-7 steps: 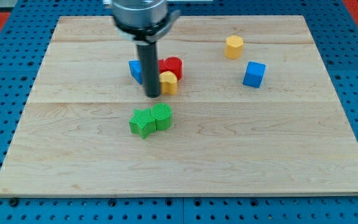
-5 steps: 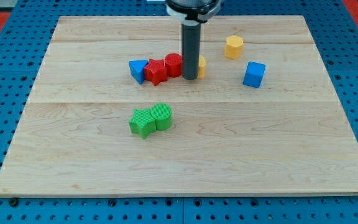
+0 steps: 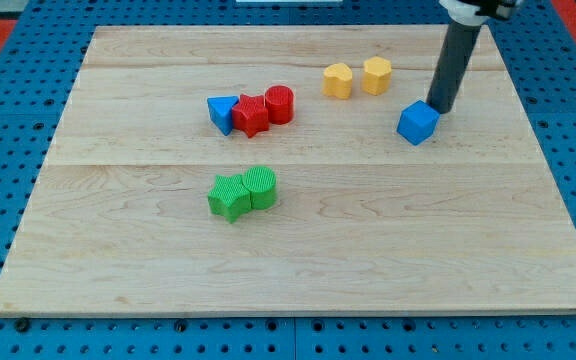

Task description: Push the blue cube closer to the group of blocks

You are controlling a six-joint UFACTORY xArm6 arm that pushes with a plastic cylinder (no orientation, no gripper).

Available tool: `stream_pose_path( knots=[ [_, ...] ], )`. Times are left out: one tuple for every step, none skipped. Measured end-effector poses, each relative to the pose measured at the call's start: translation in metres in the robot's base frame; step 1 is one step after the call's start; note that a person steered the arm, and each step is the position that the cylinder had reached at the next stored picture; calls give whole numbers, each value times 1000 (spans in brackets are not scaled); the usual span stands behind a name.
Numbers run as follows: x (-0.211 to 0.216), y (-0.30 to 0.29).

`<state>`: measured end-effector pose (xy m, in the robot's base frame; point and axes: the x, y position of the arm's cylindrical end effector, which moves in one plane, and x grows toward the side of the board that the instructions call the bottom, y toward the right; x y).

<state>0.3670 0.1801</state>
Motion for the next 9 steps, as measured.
stream_pose_path(
  knots=[
    [1,-62],
    [6,-103],
    [5,-18],
    [38,12],
    [39,-73],
    [35,-171],
    [43,-201],
    [68,-185],
    [81,-207]
  ],
)
